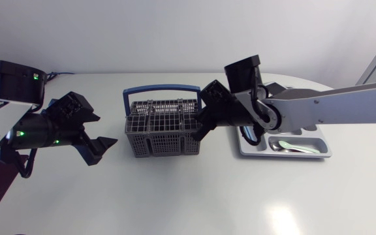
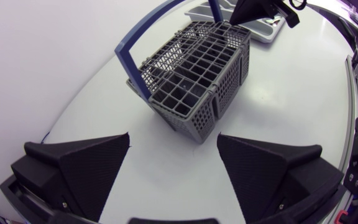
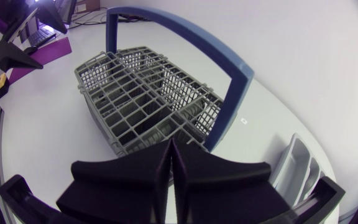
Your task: Unload the cutlery basket into the drawer organizer.
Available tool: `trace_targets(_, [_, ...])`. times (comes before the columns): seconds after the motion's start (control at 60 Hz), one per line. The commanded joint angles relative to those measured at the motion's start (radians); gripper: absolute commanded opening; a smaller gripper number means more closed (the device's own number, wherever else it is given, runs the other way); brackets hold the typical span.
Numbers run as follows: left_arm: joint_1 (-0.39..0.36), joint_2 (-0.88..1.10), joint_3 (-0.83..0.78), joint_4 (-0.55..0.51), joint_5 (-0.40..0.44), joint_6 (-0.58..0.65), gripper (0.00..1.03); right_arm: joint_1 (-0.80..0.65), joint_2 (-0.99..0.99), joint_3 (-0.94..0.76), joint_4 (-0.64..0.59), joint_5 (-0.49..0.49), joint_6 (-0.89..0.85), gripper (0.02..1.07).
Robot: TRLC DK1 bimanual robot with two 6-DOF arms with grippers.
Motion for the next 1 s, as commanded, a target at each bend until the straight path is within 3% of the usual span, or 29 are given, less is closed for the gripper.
trace_targets(0.0, [0.022,0.038,-0.022,0.025,0.016,0.022,0.99,0.007,0.055,0.022,0.004,0.002,0.026,0.07])
trace_targets(0.217, [0.04,0.082,-0.022,0.066,0.025,0.027,0.99,0.012,0.07,0.007,0.001,0.008,0.024,0.07])
trace_targets(0.617, [0.088,0.207,0.016,0.163,0.031,0.027,0.99,-0.042,-0.166,-0.082,0.002,-0.016,0.044,0.07])
trace_targets(0.983, [0.099,0.391,0.104,0.27,0.031,0.013,0.99,-0.103,-0.06,-0.102,0.033,0.008,0.026,0.07])
